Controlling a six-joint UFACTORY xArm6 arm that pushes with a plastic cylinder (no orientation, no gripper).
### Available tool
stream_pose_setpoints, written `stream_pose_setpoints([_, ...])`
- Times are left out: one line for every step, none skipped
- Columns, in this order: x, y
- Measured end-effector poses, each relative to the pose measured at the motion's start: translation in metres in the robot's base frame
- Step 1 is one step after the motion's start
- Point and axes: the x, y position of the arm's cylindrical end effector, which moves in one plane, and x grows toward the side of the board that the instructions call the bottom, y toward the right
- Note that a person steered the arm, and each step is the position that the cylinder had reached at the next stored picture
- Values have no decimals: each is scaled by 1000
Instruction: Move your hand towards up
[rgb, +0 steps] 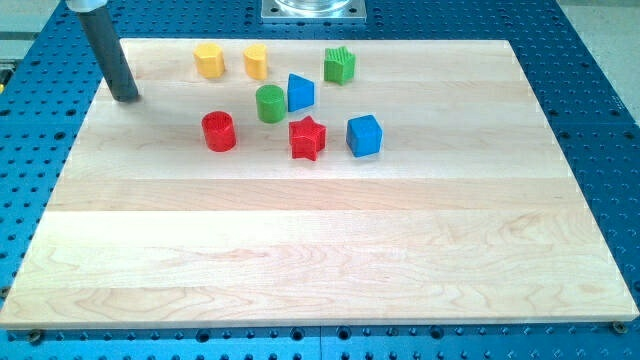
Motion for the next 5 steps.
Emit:
stream_pose_setpoints([0,-2])
stream_pose_setpoints([1,-2])
stream_pose_setpoints([11,-2])
stream_pose_setpoints([7,-5])
stream_pose_setpoints([-7,-5])
